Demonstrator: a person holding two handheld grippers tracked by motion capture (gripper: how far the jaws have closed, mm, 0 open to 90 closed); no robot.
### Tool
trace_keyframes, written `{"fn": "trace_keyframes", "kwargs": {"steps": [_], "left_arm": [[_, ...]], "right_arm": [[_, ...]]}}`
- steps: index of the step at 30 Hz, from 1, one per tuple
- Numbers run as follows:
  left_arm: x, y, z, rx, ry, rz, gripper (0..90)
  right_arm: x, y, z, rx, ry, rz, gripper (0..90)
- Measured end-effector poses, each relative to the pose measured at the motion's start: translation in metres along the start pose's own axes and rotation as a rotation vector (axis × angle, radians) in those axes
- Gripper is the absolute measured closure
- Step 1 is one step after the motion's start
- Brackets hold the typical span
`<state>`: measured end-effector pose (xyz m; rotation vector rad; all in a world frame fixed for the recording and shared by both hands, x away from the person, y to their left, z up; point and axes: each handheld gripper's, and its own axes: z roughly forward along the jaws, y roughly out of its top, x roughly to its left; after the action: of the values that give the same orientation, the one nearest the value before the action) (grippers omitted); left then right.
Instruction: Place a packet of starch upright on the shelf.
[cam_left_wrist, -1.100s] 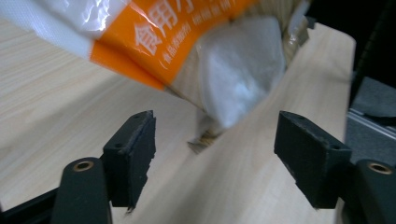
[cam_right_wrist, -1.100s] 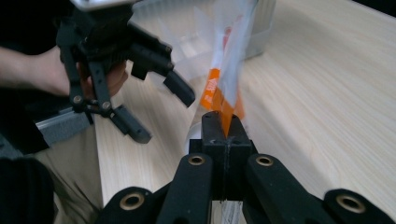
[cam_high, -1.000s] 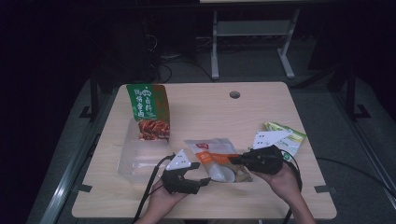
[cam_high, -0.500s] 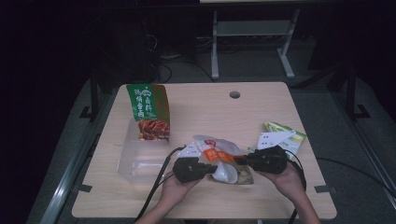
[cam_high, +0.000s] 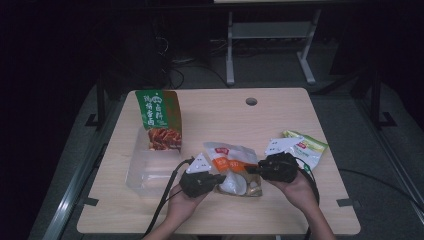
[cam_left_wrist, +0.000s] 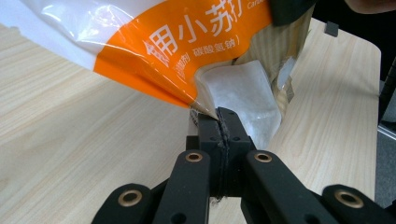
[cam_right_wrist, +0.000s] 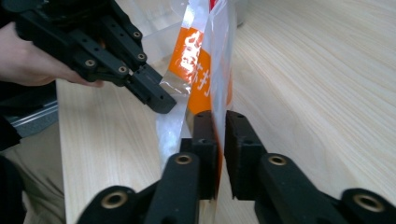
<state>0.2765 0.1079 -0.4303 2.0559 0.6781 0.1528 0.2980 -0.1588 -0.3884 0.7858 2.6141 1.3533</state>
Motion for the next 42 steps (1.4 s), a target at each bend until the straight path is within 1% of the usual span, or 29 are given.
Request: {"fn": "trace_keyframes", "kwargs": {"steps": [2,3,4,6,7,8,9,11,12,13,14,15,16,17,18,23,24,25,28,29,30,32,34,36,39,41,42], "left_arm": [[-0.001,0.000,0.000,0.003,-0.002,0.008,89.6],[-0.001,-0.001,0.000,0.001,-0.008,0.003,89.5],[0.000,-0.001,0.000,0.003,-0.013,-0.003,89.3],[0.000,-0.003,-0.001,-0.001,-0.019,-0.011,88.1],[0.001,-0.004,-0.003,-0.006,-0.020,-0.014,85.4],[0.000,-0.004,-0.004,-0.012,-0.026,-0.025,79.9],[0.000,-0.004,-0.007,-0.014,-0.029,-0.021,76.5],[-0.003,-0.003,-0.012,-0.012,-0.019,-0.006,68.1],[-0.004,-0.003,-0.015,-0.013,-0.015,0.000,65.4],[-0.006,-0.004,-0.018,-0.015,-0.008,0.011,63.5],[-0.006,-0.004,-0.018,-0.015,-0.008,0.011,61.2],[-0.010,-0.005,-0.023,-0.010,0.004,0.035,59.1],[-0.010,-0.005,-0.023,-0.010,0.004,0.035,58.0],[-0.013,-0.007,-0.029,-0.003,0.018,0.056,56.1],[-0.013,-0.007,-0.029,-0.003,0.018,0.056,54.8],[-0.020,-0.015,-0.043,-0.001,0.005,0.062,50.6],[-0.020,-0.015,-0.043,-0.001,0.005,0.062,49.8],[-0.020,-0.018,-0.047,-0.004,-0.001,0.055,48.9],[-0.021,-0.022,-0.051,-0.008,-0.008,0.044,47.4],[-0.021,-0.024,-0.053,-0.005,-0.014,0.040,47.2],[-0.020,-0.029,-0.055,0.012,-0.017,0.037,46.8],[-0.021,-0.034,-0.058,0.016,-0.014,0.038,45.8],[-0.020,-0.038,-0.061,0.024,-0.018,0.047,44.5],[-0.020,-0.039,-0.063,0.020,-0.020,0.053,43.2],[-0.021,-0.041,-0.065,-0.008,-0.043,0.038,40.8],[-0.022,-0.042,-0.065,-0.011,-0.047,0.043,40.1],[-0.024,-0.042,-0.064,-0.006,-0.046,0.057,39.9]], "right_arm": [[0.002,0.002,0.004,0.011,0.004,-0.003,83.3],[0.002,0.003,0.006,0.013,0.005,-0.008,85.9],[0.003,0.003,0.006,0.017,0.013,-0.002,88.8],[0.004,0.003,0.007,0.018,0.009,0.000,89.5],[0.004,0.003,0.007,0.015,0.013,0.005,89.7],[0.003,0.002,0.006,0.009,0.014,0.007,89.7],[0.003,0.002,0.005,0.009,0.018,0.025,89.7],[0.001,0.001,0.003,-0.007,0.030,0.041,89.8],[0.000,0.000,0.002,-0.012,0.031,0.053,89.9],[0.000,0.000,0.000,-0.023,0.031,0.053,89.9],[0.000,0.001,-0.002,-0.030,0.029,0.058,89.9],[0.001,0.002,-0.003,-0.032,0.023,0.058,89.9],[0.002,0.003,-0.005,-0.037,0.016,0.052,89.9],[0.003,0.004,-0.006,-0.034,0.012,0.051,89.9],[0.004,0.005,-0.007,-0.038,0.010,0.043,89.9],[0.005,0.012,-0.009,-0.018,0.007,0.037,90.0],[0.005,0.012,-0.009,-0.018,0.007,0.037,90.0],[0.005,0.016,-0.008,-0.005,0.002,0.033,90.0],[0.005,0.019,-0.008,-0.002,0.011,0.040,90.0],[0.005,0.023,-0.007,-0.005,0.016,0.041,90.0],[0.006,0.025,-0.006,-0.004,0.020,0.051,90.0],[0.007,0.029,-0.005,-0.001,0.021,0.049,90.0],[0.008,0.034,-0.002,0.003,0.023,0.040,90.0],[0.008,0.040,-0.001,0.008,0.027,0.036,90.0],[0.009,0.051,0.002,0.001,0.043,0.042,90.0],[0.010,0.059,0.005,-0.002,0.050,0.042,90.0],[0.010,0.063,0.006,-0.002,0.054,0.040,90.0]]}}
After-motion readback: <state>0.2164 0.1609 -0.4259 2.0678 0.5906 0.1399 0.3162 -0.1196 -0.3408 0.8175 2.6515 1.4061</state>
